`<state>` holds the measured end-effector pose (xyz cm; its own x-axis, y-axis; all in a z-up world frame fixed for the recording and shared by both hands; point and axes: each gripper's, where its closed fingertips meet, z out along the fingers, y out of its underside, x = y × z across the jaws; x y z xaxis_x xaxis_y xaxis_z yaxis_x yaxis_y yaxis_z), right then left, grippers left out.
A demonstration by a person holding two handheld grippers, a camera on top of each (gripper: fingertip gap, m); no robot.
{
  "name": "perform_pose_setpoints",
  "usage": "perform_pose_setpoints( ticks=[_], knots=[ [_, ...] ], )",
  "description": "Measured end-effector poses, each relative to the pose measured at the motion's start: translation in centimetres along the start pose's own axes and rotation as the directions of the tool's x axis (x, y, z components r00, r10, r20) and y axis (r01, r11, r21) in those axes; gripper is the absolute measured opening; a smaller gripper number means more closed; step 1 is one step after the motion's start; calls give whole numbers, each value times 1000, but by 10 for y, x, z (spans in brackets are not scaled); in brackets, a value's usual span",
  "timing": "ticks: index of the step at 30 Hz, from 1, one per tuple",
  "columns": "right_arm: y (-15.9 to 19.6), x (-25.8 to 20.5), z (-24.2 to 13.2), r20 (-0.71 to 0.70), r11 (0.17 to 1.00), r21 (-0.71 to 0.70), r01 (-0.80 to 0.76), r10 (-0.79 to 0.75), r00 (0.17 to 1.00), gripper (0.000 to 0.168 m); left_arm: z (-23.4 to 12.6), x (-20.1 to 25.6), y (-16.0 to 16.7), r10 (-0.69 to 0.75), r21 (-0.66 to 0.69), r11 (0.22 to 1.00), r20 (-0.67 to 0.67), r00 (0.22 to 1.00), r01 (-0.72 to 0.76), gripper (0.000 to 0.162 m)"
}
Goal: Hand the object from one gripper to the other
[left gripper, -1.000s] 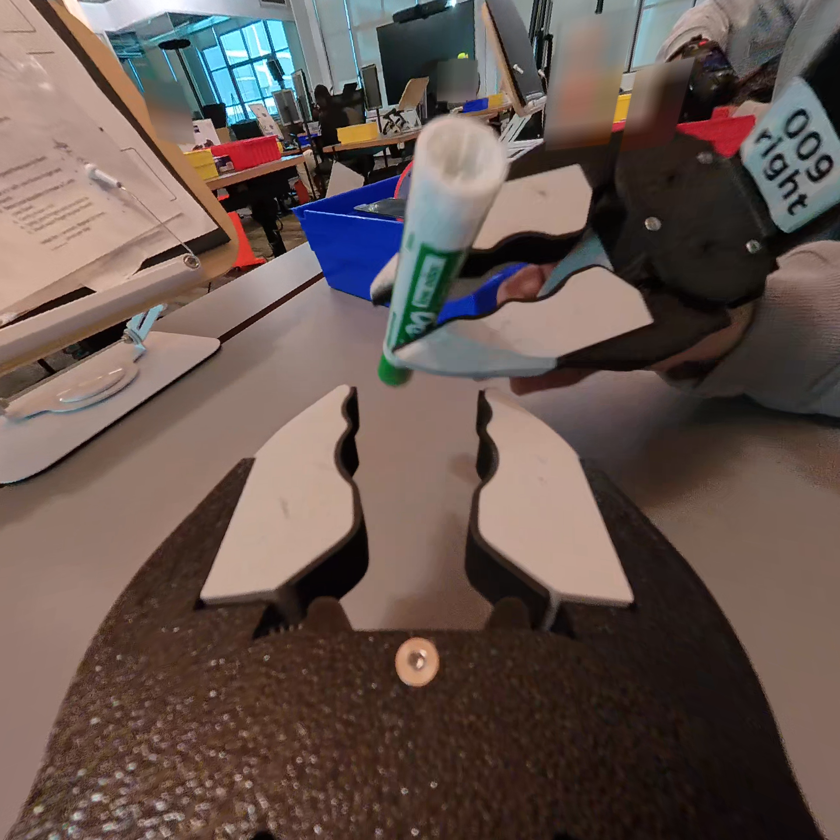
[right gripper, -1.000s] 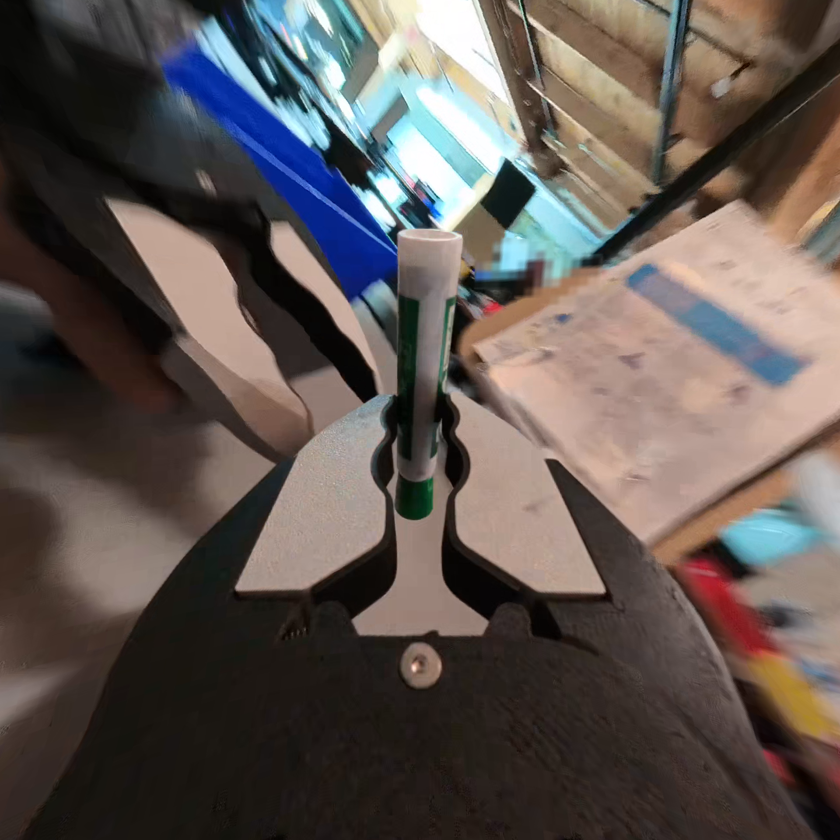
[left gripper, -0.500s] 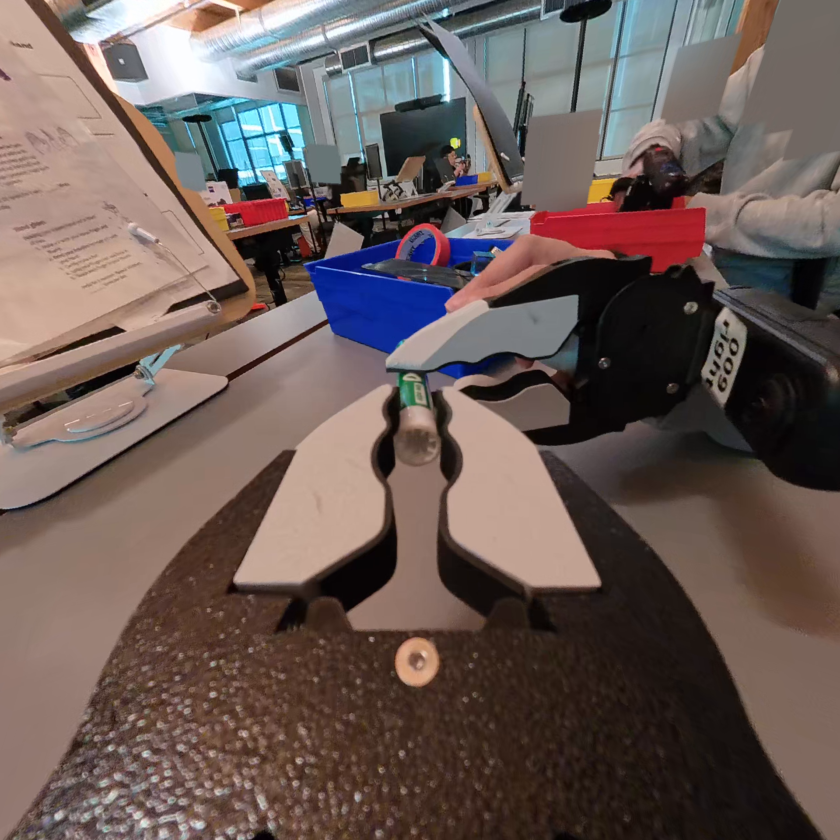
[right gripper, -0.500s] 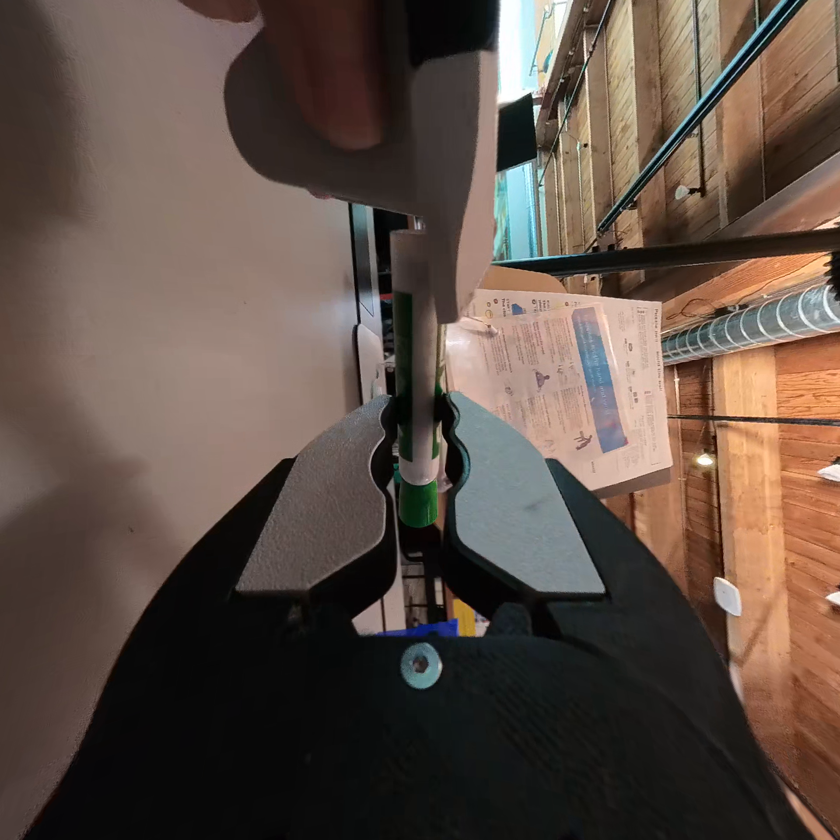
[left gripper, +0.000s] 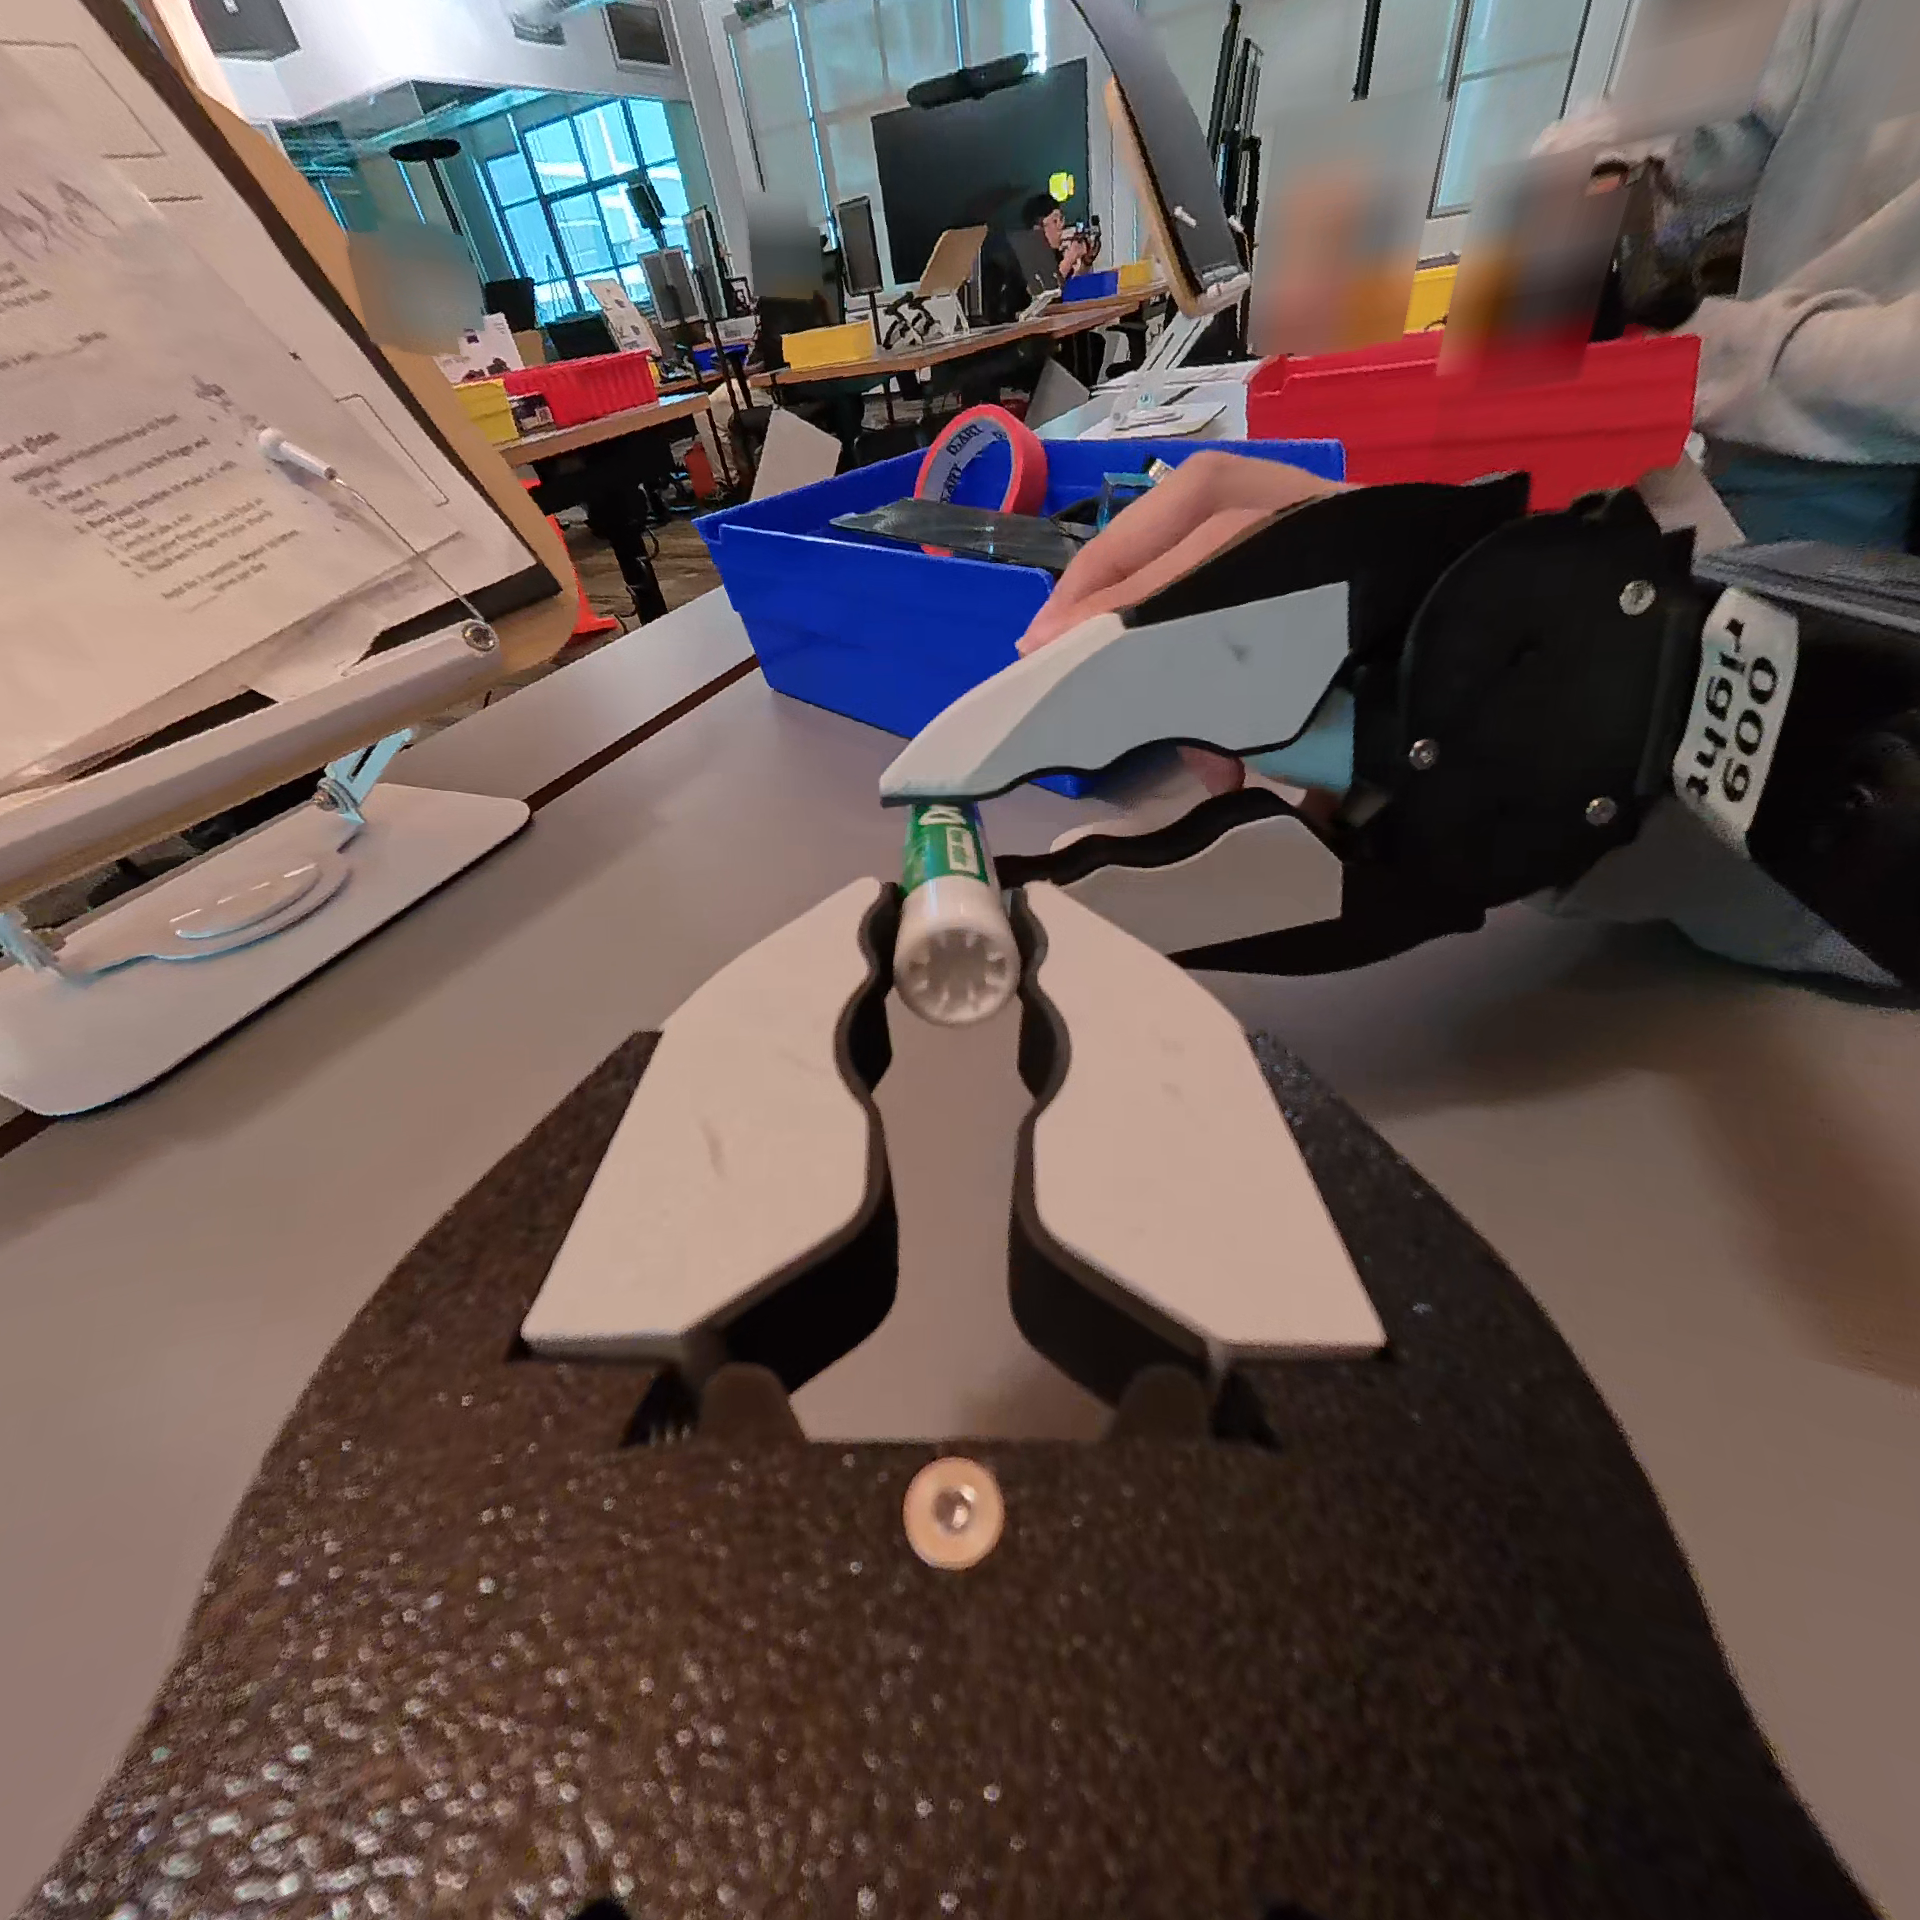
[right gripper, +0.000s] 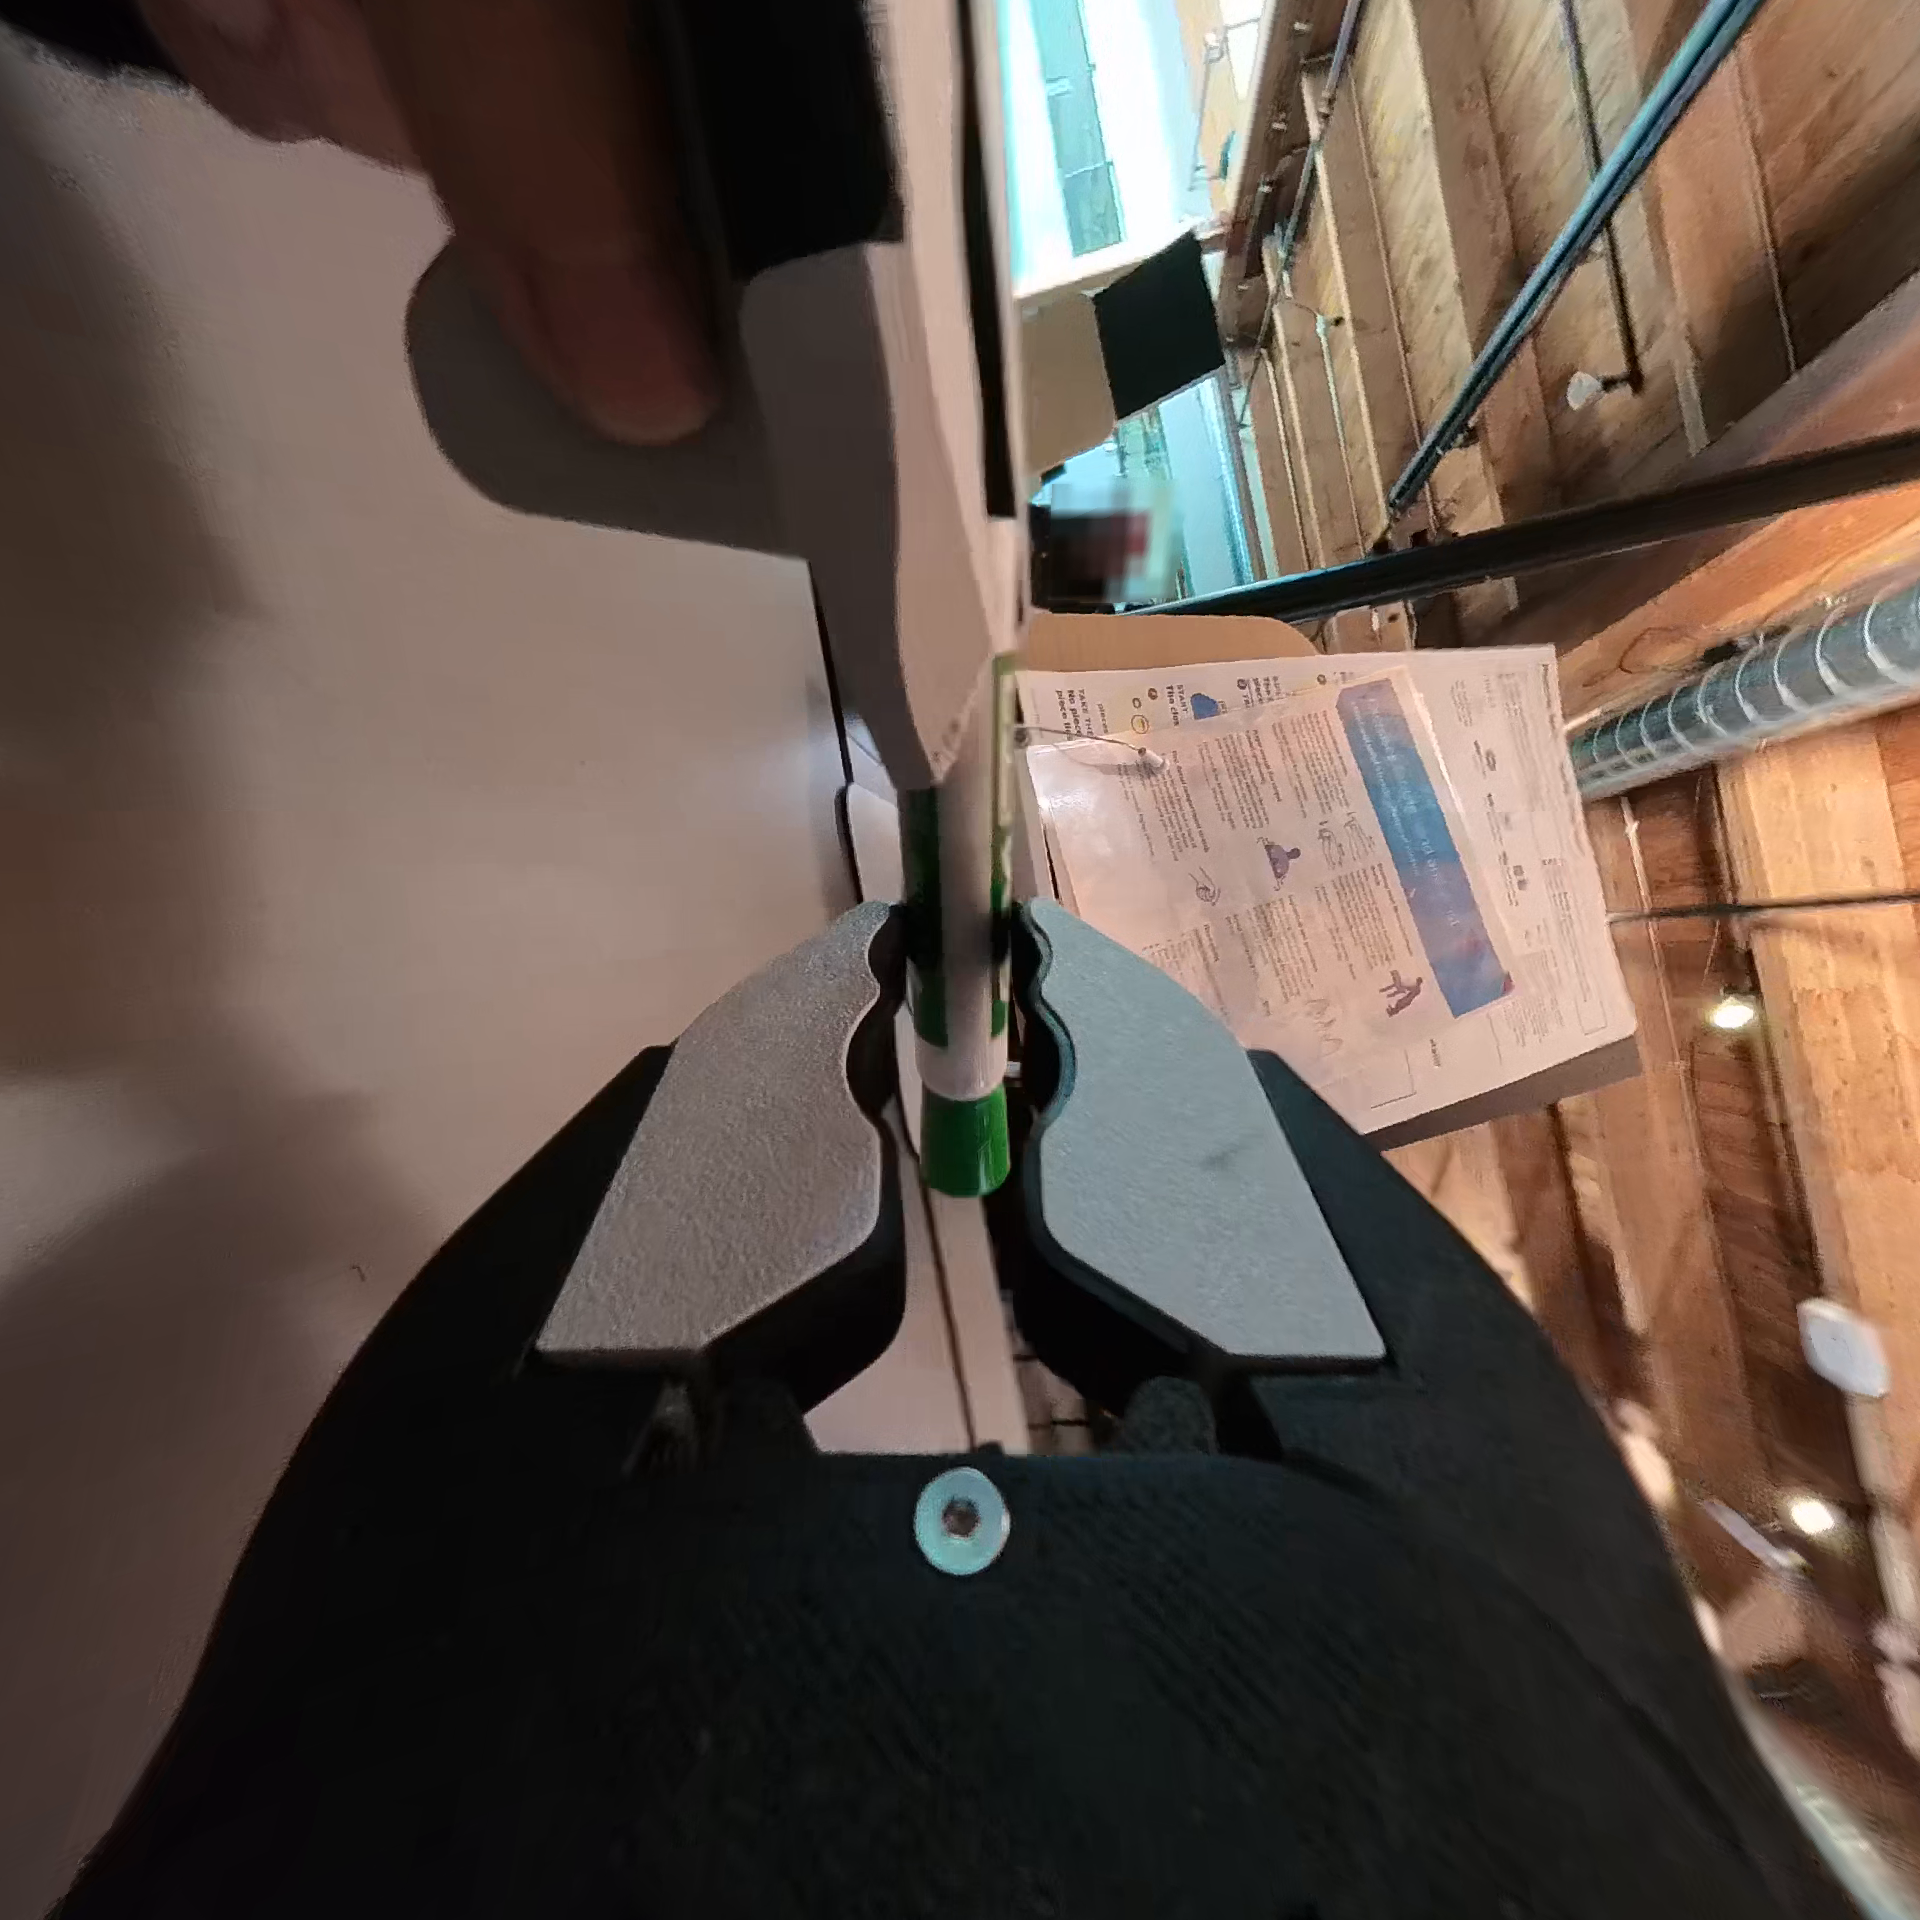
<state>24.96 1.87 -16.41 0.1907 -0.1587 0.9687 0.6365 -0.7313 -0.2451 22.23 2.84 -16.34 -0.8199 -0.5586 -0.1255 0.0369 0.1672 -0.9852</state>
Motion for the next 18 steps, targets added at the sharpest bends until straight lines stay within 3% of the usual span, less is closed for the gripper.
perform_pose_setpoints(
  ticks=[3, 5, 6, 8, 10, 12, 13, 15, 18],
  knots=[
    [-1, 4, 0, 35, 952, 47, -302, 301, 953, 41, -4, -13, -3, -45, 35, 998, 58, 997, 43, 20],
    [-2, 11, 0, 89, 817, 82, -571, 565, 820, 58, -9, -20, -10, -99, 99, 991, 63, 993, 93, 20],
    [-2, 16, -1, 127, 708, 96, -700, 689, 714, 64, -12, -21, -14, -140, 141, 981, 46, 989, 133, 20],
    [-4, 24, -1, 240, 409, 98, -907, 875, 420, 75, -18, -22, -26, -224, 246, 944, -21, 974, 222, 20],
    [-14, 29, -5, 427, 54, 53, -997, 902, 72, 75, -24, -20, -38, -280, 342, 891, -101, 955, 298, 20],
    [-15, 32, -7, 530, -208, -44, -977, 825, -199, 68, -28, -20, -44, -310, 393, 855, -136, 941, 338, 20],
    [-17, 30, -8, 563, -276, -89, -957, 778, -277, 67, -29, -19, -45, -304, 401, 853, -138, 943, 334, 20],
    [-19, 20, -6, 570, -307, -169, -937, 745, -347, 68, -29, -18, -46, -270, 403, 867, -109, 957, 291, 20],
    [-21, 13, -4, 555, -260, -165, -952, 773, -307, 72, -31, -18, -50, -224, 408, 885, -53, 973, 226, 20]
  ],
)
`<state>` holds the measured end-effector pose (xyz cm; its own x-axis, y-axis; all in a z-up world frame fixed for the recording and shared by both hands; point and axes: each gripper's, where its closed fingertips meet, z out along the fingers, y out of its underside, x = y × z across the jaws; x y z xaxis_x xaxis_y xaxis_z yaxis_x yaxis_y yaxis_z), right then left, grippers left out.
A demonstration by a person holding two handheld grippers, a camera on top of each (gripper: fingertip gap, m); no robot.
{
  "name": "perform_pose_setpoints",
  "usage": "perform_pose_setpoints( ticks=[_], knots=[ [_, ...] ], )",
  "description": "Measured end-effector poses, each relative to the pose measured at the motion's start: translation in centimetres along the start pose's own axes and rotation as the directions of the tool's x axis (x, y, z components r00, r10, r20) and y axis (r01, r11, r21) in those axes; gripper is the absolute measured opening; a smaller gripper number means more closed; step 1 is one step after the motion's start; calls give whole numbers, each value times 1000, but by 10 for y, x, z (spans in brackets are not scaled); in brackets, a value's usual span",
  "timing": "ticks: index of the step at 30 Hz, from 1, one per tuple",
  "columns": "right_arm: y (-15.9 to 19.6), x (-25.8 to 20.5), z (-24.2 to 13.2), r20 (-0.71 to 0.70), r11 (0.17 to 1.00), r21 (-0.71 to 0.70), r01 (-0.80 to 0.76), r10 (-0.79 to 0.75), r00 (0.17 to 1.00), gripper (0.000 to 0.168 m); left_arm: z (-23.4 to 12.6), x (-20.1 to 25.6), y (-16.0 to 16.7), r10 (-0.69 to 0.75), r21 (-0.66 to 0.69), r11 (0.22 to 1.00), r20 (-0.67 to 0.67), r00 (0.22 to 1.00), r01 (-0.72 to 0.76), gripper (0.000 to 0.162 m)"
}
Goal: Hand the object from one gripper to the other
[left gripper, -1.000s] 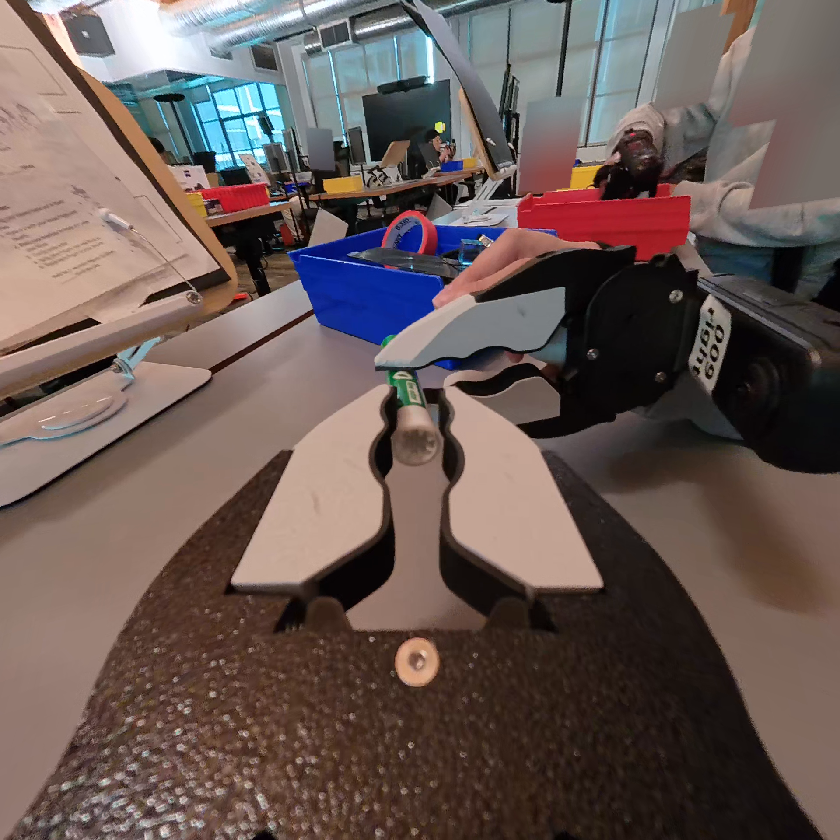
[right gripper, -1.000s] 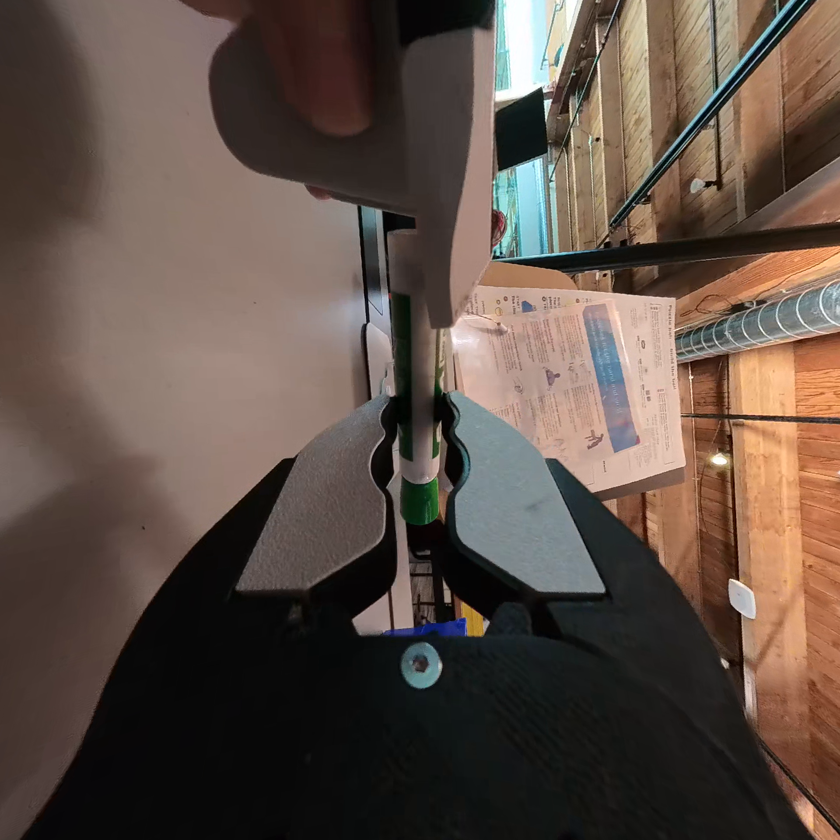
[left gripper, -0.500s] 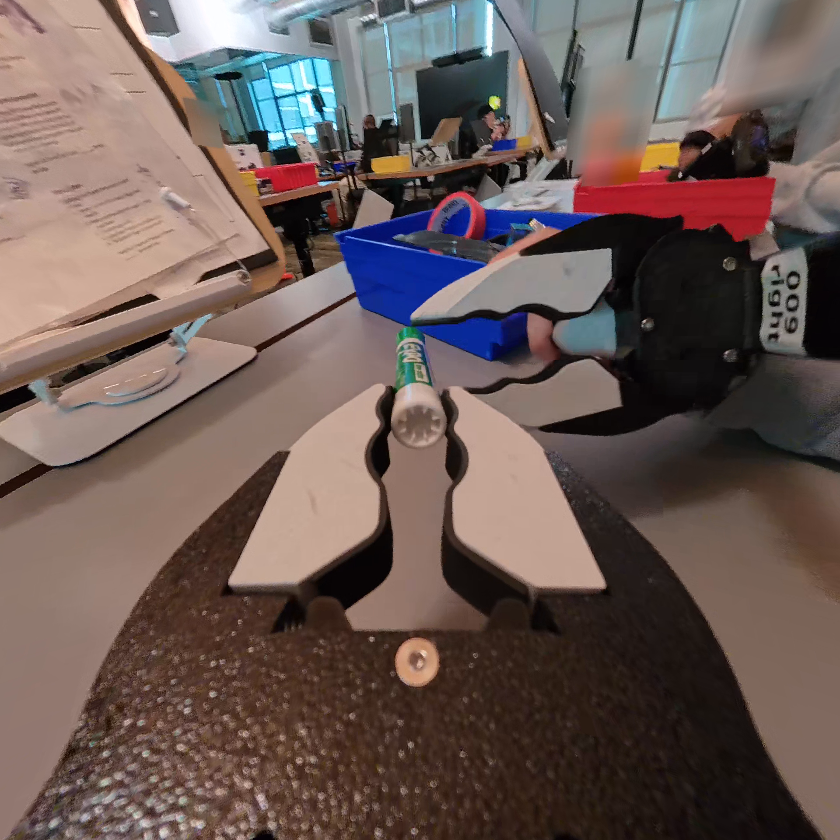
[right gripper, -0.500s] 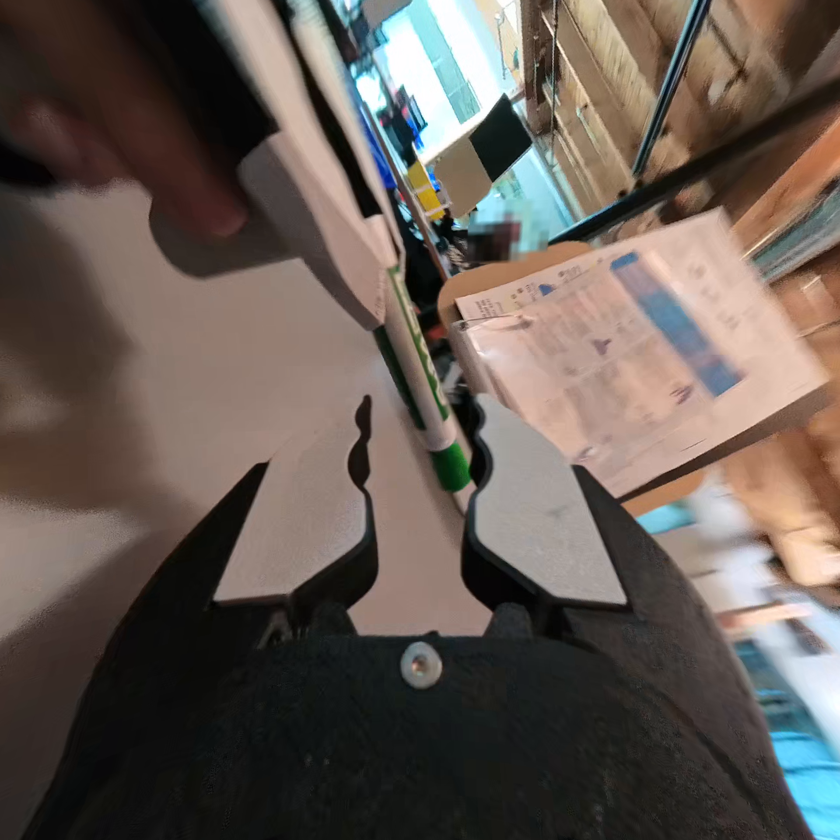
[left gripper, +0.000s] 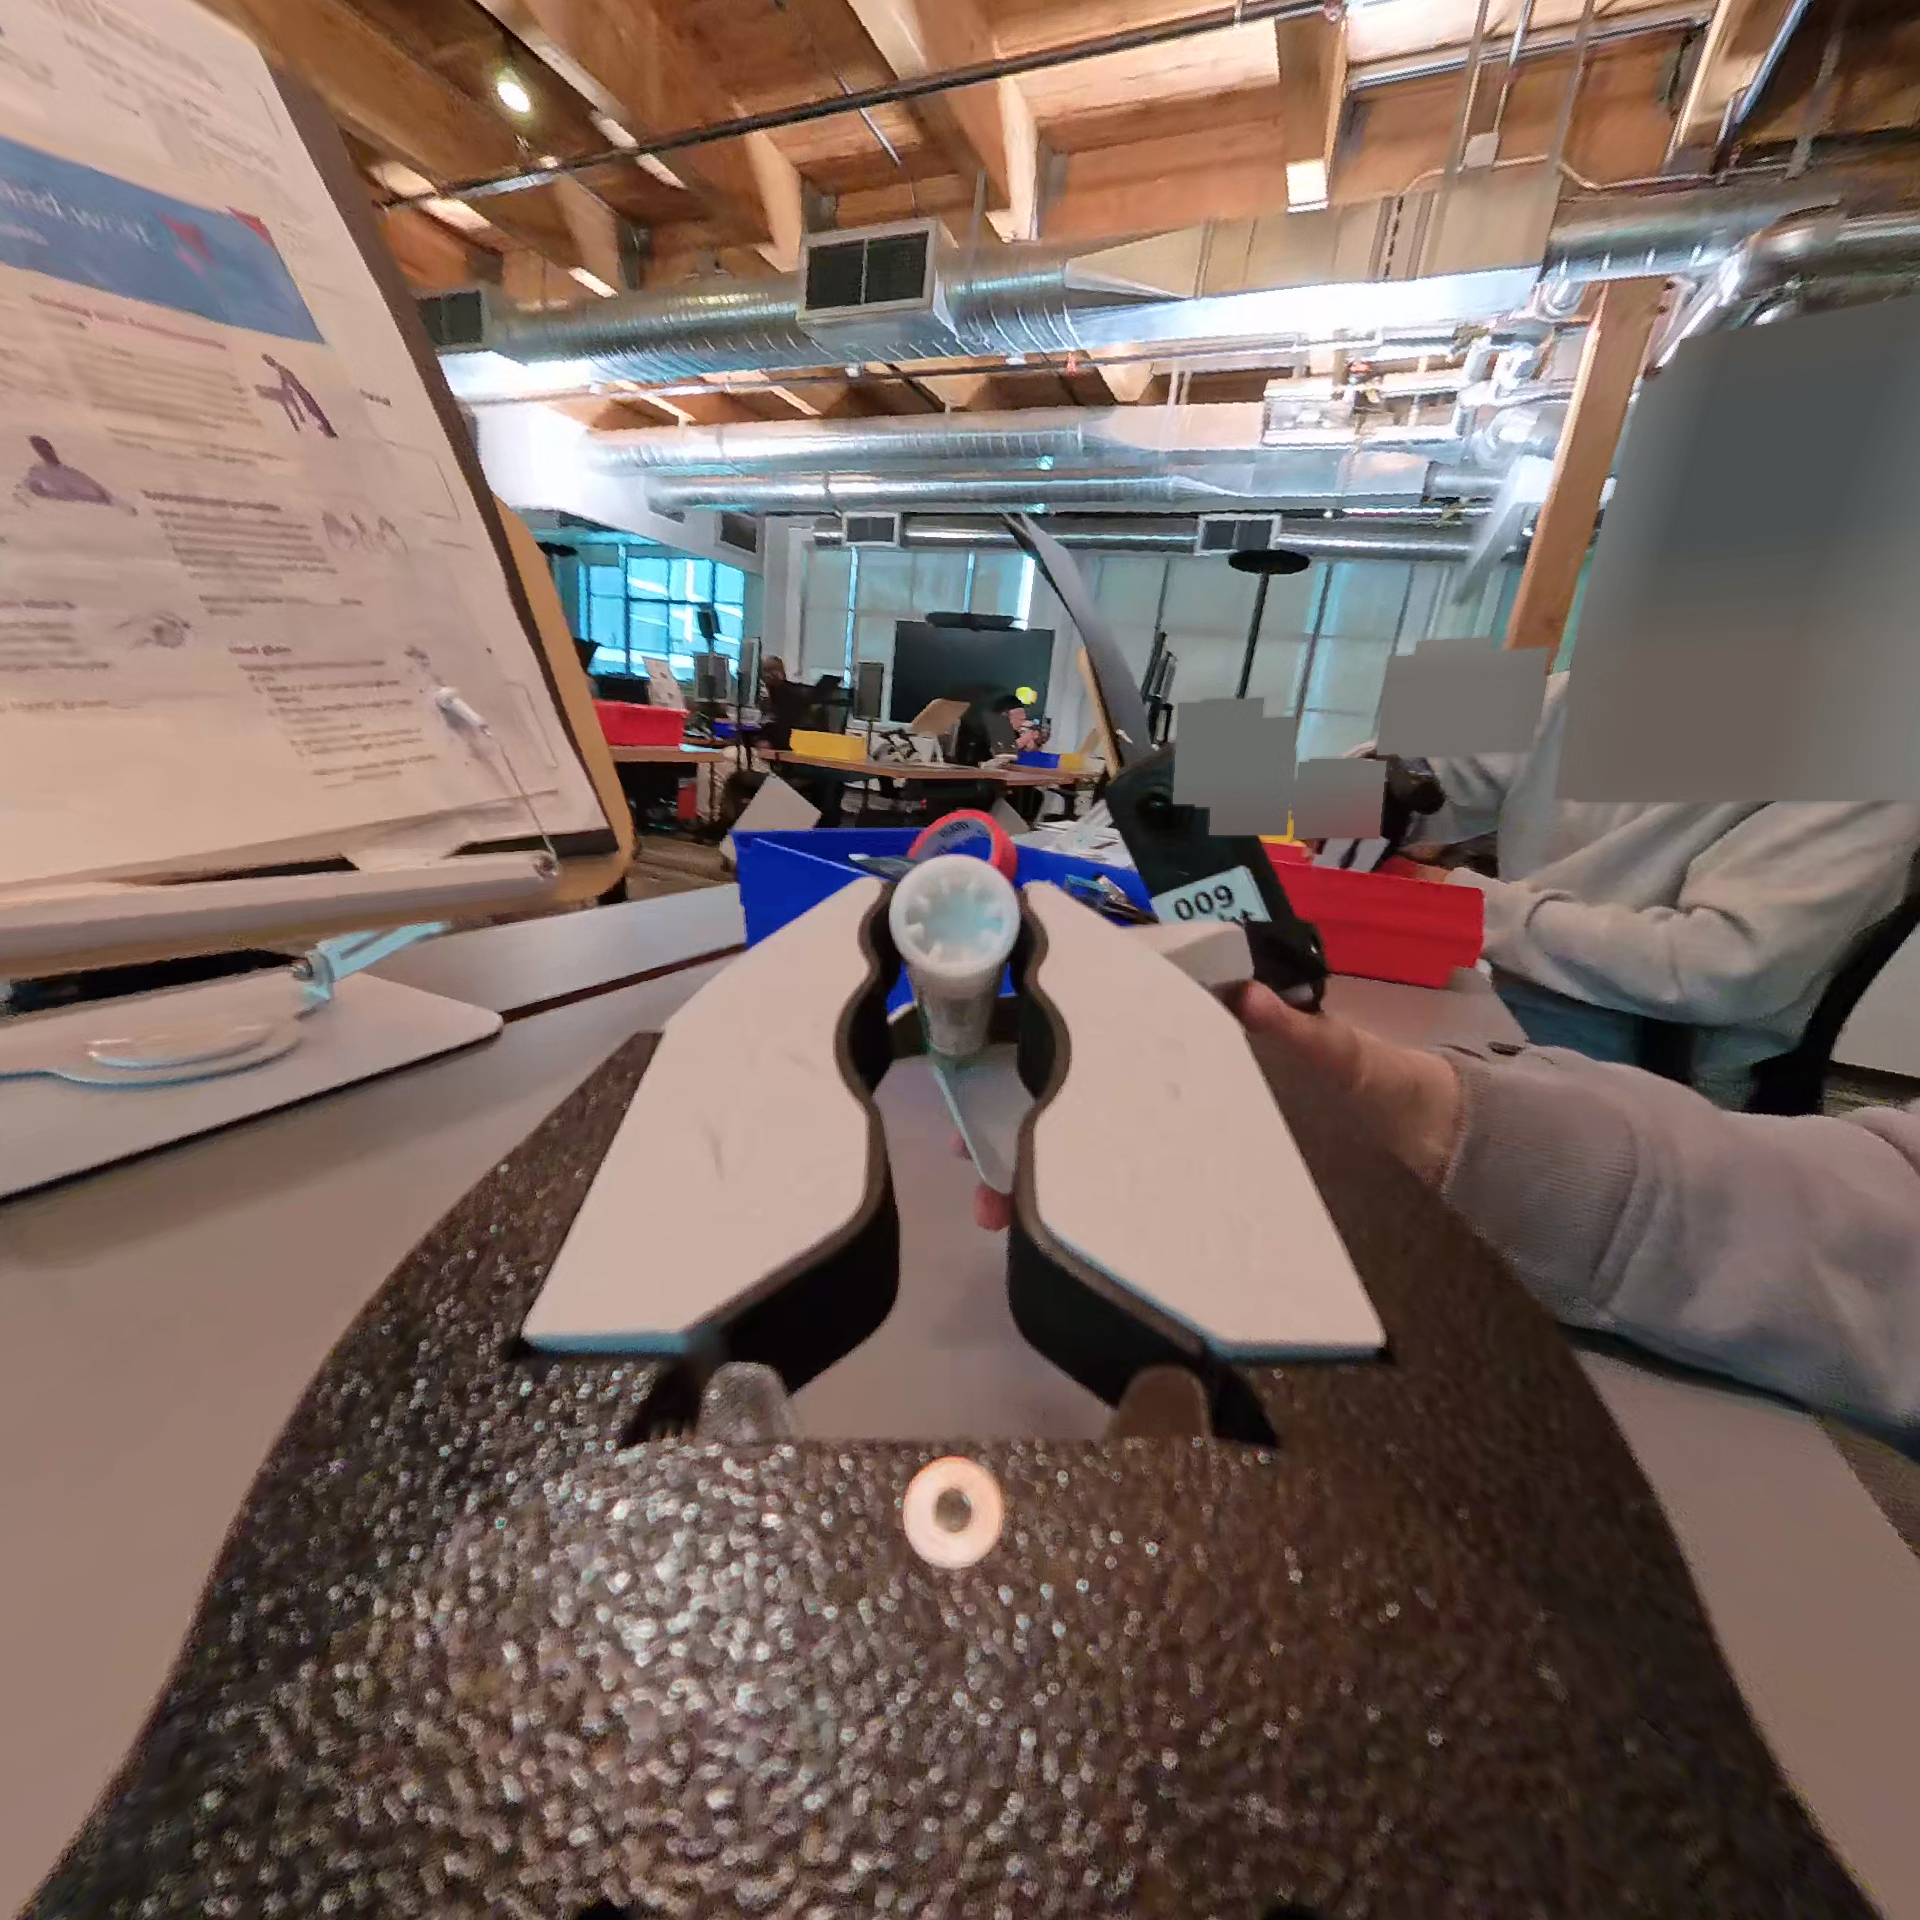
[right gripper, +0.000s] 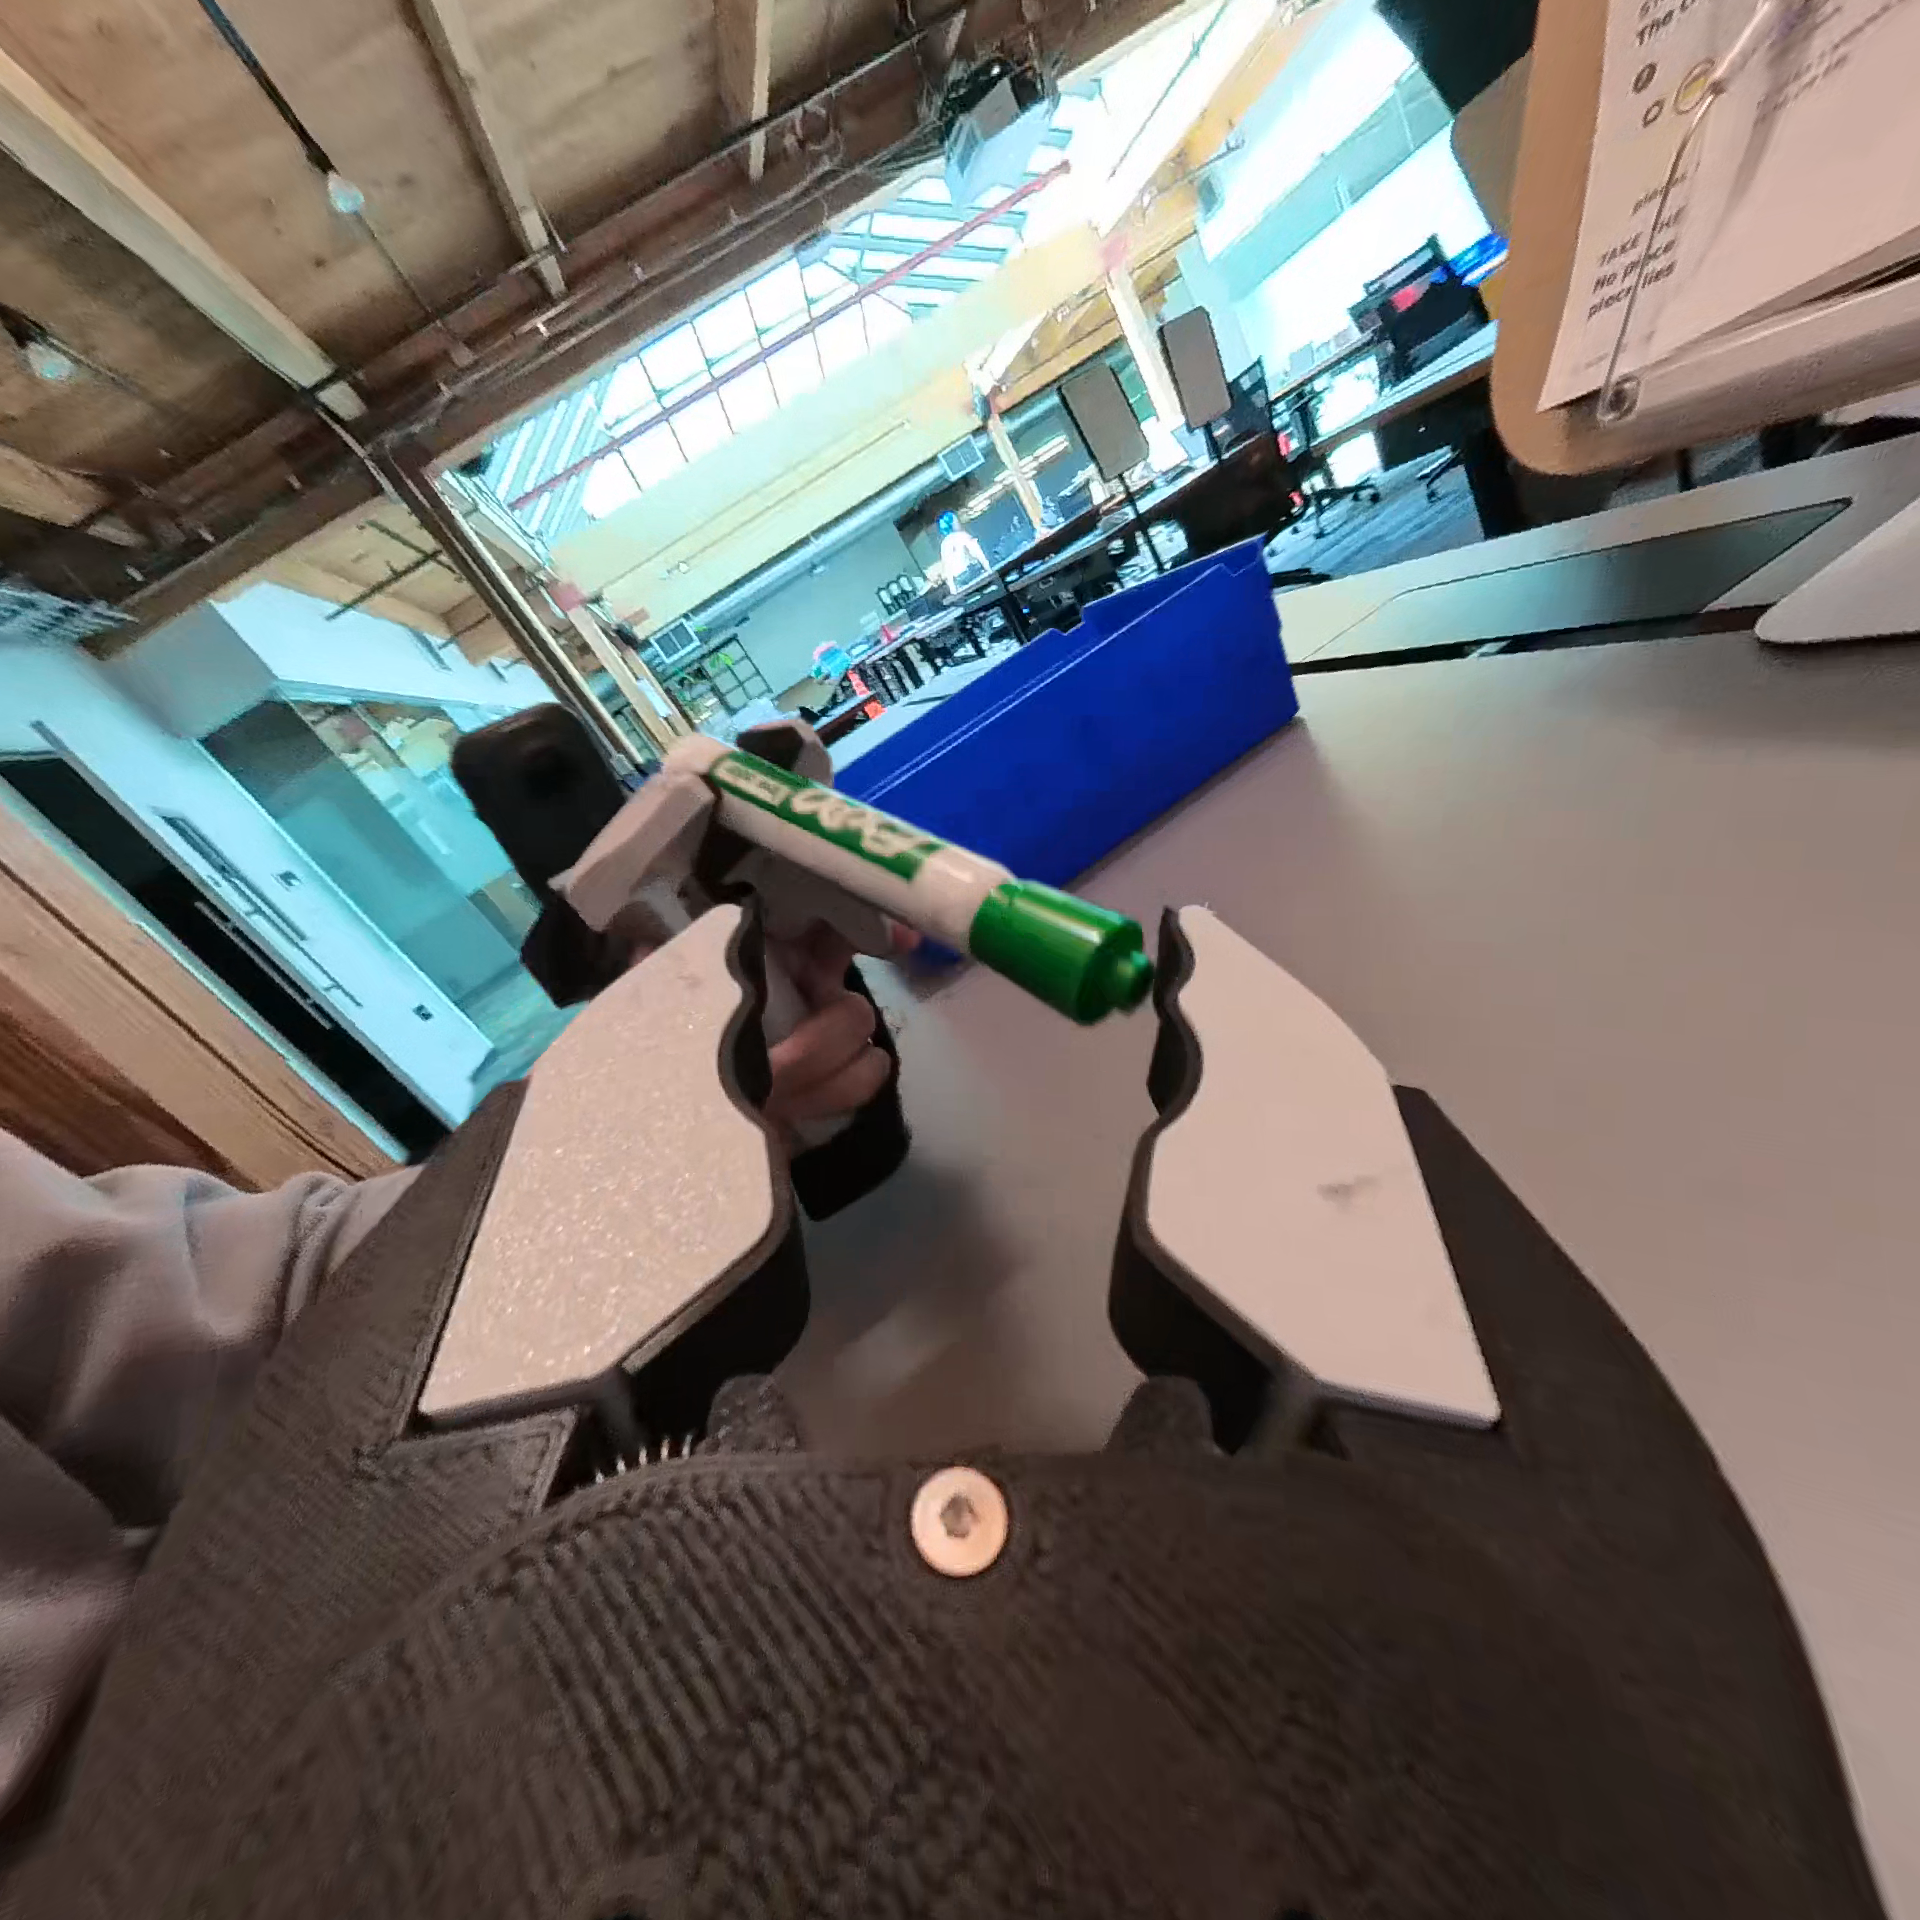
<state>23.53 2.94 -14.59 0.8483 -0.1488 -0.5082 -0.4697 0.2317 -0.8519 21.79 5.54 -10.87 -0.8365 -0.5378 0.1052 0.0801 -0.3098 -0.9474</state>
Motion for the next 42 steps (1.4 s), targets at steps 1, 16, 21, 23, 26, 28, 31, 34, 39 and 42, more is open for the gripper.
perform_pose_setpoints(
  ticks=[1, 16, 21, 23, 26, 28, 31, 34, 39, 42],
  knots=[
    [0, 1, 0, -15, 1000, 2, 21, -21, 1000, 73, -1, 0, -4, 16, 13, 1000, 10, 1000, -16, 20],
    [8, -49, 7, 347, 975, 6, -223, 207, 915, 29, 1, 27, -5, -140, 82, 984, -213, 967, 161, 20],
    [0, -48, 2, 354, 982, 62, -179, 147, 924, 20, 3, 27, 2, -147, 57, 985, -216, 965, 163, 20],
    [-1, -46, 2, 337, 986, 74, -150, 117, 934, 20, 4, 26, 5, -157, 43, 985, -207, 966, 169, 20],
    [-3, -45, 0, 317, 992, 88, -88, 56, 947, 19, 5, 25, 8, -185, 19, 981, -215, 959, 194, 20],
    [-5, -44, 0, 305, 993, 100, -70, 37, 952, 20, 6, 26, 10, -190, 6, 981, -217, 958, 196, 20],
    [-12, -45, -3, 308, 983, 154, -98, 47, 950, 23, 7, 29, 17, -153, -31, 988, -216, 964, 150, 19],
    [-14, -46, -5, 303, 987, 158, -38, -11, 953, 19, 8, 32, 20, -149, -50, 989, -226, 963, 142, 19],
    [-16, -51, -6, 232, 968, 161, 191, -225, 946, 19, 9, 34, 26, -176, -95, 983, -235, 956, 157, 21],
    [-16, -44, -4, 91, 913, 140, 383, -398, 913, 19, 10, 21, 29, -112, -106, 990, -142, 984, 97, 29]
  ],
)
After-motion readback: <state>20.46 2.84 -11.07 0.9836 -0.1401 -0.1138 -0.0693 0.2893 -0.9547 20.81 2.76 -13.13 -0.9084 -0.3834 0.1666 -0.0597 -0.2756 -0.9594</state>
